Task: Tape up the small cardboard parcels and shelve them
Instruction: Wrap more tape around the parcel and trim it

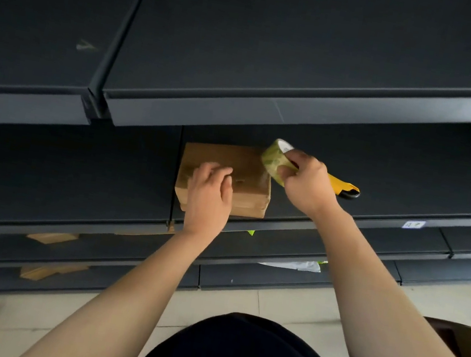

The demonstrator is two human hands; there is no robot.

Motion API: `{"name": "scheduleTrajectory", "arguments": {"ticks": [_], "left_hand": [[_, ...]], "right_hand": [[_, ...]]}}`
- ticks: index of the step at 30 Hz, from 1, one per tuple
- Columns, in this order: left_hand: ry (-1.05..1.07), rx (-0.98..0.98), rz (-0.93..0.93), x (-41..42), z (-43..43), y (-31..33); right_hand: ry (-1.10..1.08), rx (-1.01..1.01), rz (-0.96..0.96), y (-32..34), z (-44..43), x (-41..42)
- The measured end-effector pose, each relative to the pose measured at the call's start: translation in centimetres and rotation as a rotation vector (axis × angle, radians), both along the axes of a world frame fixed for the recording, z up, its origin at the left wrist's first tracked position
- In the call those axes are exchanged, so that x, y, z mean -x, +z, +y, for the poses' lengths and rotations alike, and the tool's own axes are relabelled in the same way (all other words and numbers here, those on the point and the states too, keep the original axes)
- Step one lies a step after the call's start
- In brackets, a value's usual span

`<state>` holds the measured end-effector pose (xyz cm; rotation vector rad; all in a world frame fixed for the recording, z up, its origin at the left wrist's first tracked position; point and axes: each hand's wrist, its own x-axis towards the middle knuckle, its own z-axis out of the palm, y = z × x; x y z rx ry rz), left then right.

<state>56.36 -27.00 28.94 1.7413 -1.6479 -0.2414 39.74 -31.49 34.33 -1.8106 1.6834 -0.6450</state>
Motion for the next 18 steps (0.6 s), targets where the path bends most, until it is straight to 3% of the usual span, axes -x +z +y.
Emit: {"name": "scheduleTrajectory", "arguments": {"ticks": [6,18], "left_hand": [[-0.172,-0.149,0.554,1.2,-0.4,2.6],[-0.1,-0.199,0.637,0.9,-0.6,3.3]], "right_hand": [[0.131,0.002,0.001,1.4,0.3,-1.0],[0.265,-0.003,0.154,2.1,0.1,-2.0]]}}
